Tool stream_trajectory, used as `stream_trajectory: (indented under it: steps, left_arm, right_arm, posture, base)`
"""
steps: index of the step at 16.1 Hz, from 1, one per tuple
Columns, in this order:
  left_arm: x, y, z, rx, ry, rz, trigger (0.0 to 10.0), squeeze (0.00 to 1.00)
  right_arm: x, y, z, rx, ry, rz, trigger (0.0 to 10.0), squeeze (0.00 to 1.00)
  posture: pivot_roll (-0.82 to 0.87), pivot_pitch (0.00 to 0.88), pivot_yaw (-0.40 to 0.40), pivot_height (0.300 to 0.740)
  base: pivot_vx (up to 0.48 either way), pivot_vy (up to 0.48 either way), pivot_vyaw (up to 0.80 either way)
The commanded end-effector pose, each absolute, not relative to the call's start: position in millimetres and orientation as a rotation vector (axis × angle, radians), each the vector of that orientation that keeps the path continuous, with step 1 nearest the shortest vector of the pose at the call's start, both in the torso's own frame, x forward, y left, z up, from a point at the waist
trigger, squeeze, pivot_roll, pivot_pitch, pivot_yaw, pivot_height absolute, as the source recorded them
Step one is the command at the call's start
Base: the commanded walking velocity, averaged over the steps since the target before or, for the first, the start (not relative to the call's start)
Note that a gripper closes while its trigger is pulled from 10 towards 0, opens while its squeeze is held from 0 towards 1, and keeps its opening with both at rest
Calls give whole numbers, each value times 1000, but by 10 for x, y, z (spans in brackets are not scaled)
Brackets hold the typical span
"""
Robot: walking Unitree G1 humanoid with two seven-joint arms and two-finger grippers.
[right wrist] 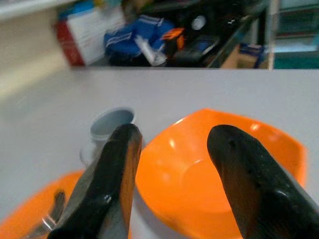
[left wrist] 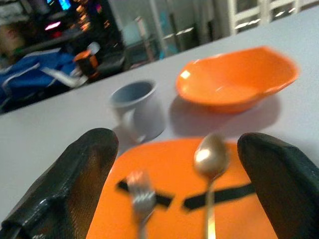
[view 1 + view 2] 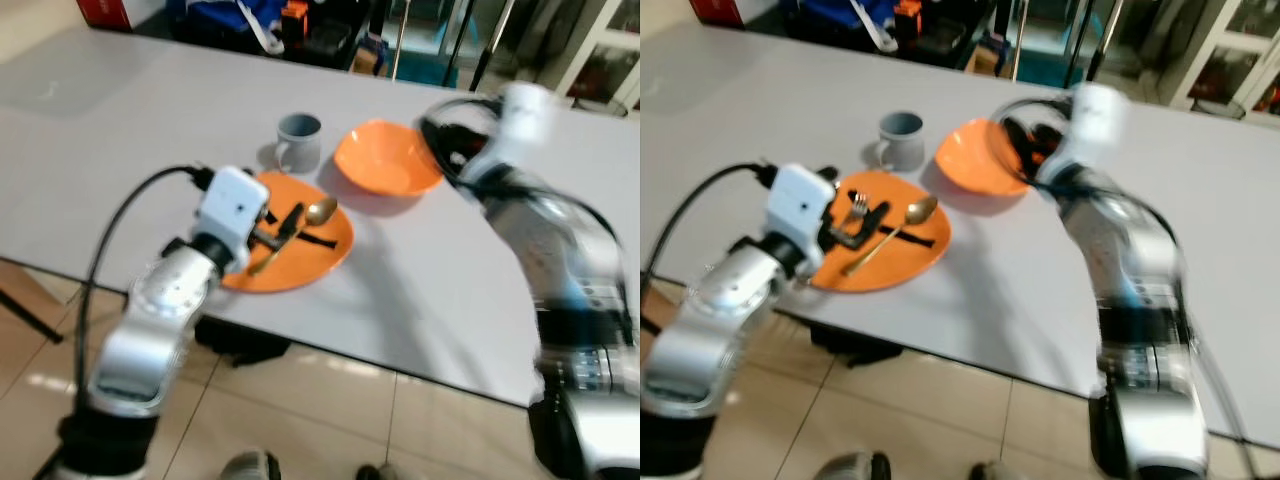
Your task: Setting the table
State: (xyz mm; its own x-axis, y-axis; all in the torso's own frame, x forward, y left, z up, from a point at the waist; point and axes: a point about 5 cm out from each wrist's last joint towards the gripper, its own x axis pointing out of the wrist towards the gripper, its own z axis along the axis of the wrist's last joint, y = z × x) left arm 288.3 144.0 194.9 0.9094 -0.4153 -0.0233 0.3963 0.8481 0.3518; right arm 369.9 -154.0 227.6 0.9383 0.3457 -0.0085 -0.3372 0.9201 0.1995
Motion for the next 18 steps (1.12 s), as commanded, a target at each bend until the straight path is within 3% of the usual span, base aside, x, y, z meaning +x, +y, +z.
stream_trajectory:
  steps: [1, 6, 9, 12, 14, 18]
  left_arm:
    - [2867, 1474, 1947, 366, -44, -423, 10000, 0]
    - [2575, 1660, 2172, 405, -46, -552, 10000, 0]
    - [2478, 1772, 2281, 437, -28, -572, 10000, 0]
    - [2424, 1835, 2346, 452, -7, -584, 10000, 0]
    - [2389, 1776, 2356, 439, -1, -608, 10000, 0]
    - [2346, 1758, 2376, 432, 9, -620, 10000, 0]
  right_arm:
    - [3706, -1510, 2136, 170, 87, 371, 10000, 1000]
    - [4063, -1507, 2123, -222, 157, 483, 10000, 1000]
    - [4113, -1527, 2137, -339, 155, 502, 10000, 1000]
    - [4159, -1598, 2135, -350, 152, 389, 10000, 1000]
    - [4184, -1570, 2140, -166, 140, 317, 10000, 1000]
    - [4174, -1396, 2136, -236, 143, 442, 10000, 961]
  posture:
    - [85, 71, -28, 740]
    - [160, 188, -48, 740]
    - [186, 240, -36, 740]
    - [198, 260, -30, 740]
    - [208, 270, -29, 740]
    - [219, 277, -36, 740]
  base:
    - [0, 0, 0]
    - [0, 0, 0]
    - [0, 0, 0]
    - [0, 0, 0]
    - [0, 0, 0]
    - [0, 0, 0]
